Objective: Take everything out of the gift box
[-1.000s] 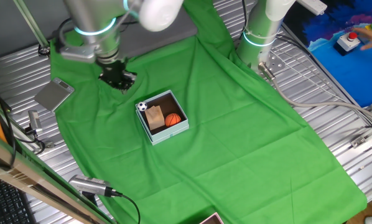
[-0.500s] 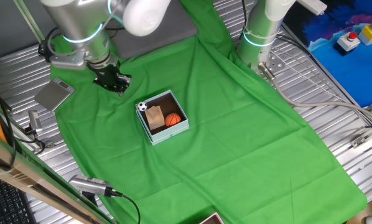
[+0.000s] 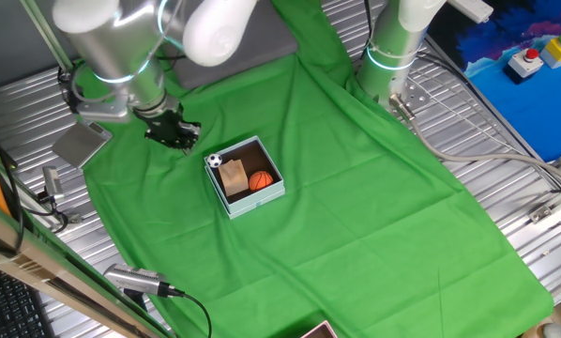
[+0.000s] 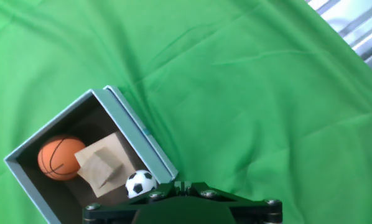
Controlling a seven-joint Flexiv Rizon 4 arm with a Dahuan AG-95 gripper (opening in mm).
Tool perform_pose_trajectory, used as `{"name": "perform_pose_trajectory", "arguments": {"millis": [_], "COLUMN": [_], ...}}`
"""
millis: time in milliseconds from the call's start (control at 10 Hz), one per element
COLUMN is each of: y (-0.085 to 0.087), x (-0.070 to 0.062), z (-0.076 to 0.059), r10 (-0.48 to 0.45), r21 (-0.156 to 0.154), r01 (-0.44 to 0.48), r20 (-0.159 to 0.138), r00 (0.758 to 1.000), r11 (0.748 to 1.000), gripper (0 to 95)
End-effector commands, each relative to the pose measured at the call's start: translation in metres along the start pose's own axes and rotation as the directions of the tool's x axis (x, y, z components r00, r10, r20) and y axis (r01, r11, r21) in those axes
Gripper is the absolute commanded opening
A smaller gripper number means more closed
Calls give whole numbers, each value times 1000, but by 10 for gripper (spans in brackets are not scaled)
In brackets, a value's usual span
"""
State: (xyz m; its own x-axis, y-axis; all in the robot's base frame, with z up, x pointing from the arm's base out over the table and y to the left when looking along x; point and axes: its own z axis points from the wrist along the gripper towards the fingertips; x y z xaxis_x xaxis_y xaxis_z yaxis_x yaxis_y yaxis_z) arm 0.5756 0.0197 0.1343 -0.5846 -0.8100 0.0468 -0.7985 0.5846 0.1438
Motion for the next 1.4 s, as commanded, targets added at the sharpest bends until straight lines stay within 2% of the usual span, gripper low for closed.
{"name": "perform_pose_trajectory", "arguments": {"millis": [100,700,800,1000,1200,1400], "y": [4,26,34,37,37,37], "x": [1,4,5,7,7,7], "z": [2,12,14,16,16,16], "r10": [2,-13,-9,-8,-29,-77], "r21": [-2,2,4,3,5,-7], "r01": [-2,13,9,8,29,77], "r20": [2,3,3,4,-10,-33], "r00": [1000,1000,1000,1000,1000,996], "r11": [1000,1000,1000,1000,1000,997], "gripper": [0,0,0,0,0,0]}}
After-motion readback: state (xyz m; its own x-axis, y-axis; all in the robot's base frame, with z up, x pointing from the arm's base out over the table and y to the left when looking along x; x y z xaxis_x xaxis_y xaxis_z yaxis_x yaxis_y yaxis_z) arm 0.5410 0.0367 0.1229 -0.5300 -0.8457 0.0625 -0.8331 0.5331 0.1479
